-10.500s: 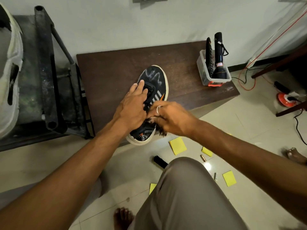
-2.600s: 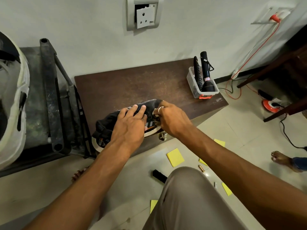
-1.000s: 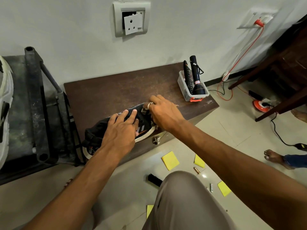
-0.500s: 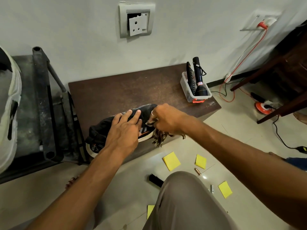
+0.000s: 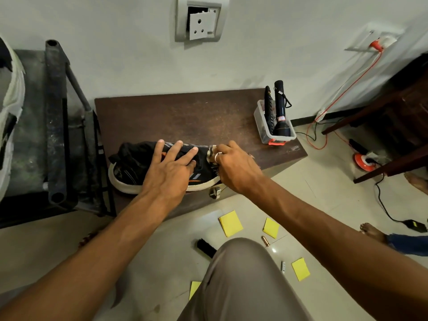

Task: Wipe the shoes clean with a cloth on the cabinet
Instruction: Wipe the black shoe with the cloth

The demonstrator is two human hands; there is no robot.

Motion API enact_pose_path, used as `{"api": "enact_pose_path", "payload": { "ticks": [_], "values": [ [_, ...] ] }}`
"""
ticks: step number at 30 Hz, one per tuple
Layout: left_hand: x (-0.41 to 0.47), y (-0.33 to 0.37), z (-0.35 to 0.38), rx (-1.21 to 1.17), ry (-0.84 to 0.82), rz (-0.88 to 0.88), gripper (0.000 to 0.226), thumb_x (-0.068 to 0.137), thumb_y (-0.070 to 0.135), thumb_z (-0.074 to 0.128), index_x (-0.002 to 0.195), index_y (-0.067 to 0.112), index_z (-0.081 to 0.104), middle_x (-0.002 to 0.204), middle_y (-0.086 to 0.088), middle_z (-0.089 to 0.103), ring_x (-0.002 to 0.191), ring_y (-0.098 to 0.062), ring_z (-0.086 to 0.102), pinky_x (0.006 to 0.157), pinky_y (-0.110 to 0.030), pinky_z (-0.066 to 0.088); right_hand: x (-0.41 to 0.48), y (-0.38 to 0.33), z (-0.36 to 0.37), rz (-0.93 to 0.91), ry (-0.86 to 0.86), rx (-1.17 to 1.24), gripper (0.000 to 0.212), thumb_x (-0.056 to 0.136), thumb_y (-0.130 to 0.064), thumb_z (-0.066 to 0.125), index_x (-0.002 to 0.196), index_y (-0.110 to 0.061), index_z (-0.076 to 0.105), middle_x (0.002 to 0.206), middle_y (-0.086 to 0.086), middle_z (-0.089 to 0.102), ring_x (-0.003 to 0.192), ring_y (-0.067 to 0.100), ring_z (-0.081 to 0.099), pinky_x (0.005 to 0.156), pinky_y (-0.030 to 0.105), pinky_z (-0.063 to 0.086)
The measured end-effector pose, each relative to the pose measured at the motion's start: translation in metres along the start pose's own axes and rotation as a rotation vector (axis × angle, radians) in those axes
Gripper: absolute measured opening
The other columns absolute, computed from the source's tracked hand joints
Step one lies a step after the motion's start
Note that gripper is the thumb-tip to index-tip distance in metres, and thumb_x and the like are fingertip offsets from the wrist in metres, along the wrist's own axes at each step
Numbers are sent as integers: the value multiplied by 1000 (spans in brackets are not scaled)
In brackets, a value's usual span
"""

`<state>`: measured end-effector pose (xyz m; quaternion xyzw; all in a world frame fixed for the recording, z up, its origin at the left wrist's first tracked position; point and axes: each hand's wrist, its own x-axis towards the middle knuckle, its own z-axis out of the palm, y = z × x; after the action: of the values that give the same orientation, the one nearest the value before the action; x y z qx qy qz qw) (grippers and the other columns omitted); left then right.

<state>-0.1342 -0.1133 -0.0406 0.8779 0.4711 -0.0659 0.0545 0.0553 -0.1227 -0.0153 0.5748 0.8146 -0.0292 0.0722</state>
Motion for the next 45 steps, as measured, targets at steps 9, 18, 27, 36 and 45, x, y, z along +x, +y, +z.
{"api": "enact_pose_path", "payload": {
  "ticks": [9,18,27,36,45],
  "values": [
    [3,1,0,-26,24,60,53,105,11,37,156,27,37,171,12,1,156,-30,-16,120,-59,-12,-16,-10,-17,162,-229,458,30,94,-8,60,112,-24,78,109,-3,75,86,7,66,77,9,49],
    [-1,-16,12,-143,62,-10,75,91,4,53,150,48,40,168,3,-23,147,-39,-35,115,-65,-18,-20,-17,16,-130,-29,318,37,88,-6,60,122,-14,74,123,4,67,107,23,56,89,40,55],
    [5,-23,14,-258,34,13,80,89,-1,49,151,48,39,168,10,-22,147,-33,-38,116,-58,-24,-15,-17,-8,-151,-36,305,33,93,-12,59,119,-24,76,122,-1,68,110,18,58,89,28,47],
    [6,-26,20,-294,69,37,77,92,-4,50,151,45,42,169,11,-17,149,-33,-35,116,-55,-23,-24,-20,-12,-106,-137,181,30,94,-17,58,114,-27,77,114,-2,69,102,20,62,78,27,47],
    [5,-44,0,-306,96,49,62,79,-7,63,117,41,72,170,11,2,153,-30,-25,119,-55,-20,-3,2,-42,-40,-40,221,33,96,-20,56,124,-22,73,121,-1,66,110,18,58,92,33,51]
  ]
}}
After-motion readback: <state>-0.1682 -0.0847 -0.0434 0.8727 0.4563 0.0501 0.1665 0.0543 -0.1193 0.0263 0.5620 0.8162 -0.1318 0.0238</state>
